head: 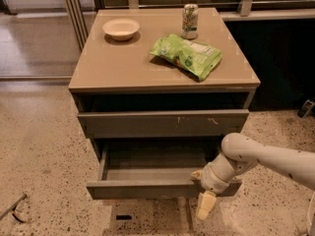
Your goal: Open middle drawer
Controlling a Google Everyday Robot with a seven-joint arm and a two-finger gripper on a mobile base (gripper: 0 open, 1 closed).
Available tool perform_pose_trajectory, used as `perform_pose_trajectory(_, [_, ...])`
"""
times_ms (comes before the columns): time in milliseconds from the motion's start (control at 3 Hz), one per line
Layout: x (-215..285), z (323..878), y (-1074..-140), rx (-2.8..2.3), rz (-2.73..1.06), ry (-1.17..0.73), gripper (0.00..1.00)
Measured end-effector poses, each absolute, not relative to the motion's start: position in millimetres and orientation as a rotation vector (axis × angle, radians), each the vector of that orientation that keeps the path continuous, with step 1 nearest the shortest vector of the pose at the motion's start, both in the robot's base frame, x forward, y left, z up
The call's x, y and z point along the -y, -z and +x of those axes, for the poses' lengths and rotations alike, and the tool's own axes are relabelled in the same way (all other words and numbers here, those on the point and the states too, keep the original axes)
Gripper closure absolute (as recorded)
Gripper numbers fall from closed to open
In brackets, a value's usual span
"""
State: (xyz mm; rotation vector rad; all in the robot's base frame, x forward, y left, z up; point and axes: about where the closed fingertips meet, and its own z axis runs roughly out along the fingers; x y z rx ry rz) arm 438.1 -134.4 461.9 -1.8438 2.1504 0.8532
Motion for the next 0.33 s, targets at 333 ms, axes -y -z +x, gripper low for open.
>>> perform_pose_trajectory(333, [134.4, 438.1, -461.9, -2.15, -1.844, -0.853, 0.0])
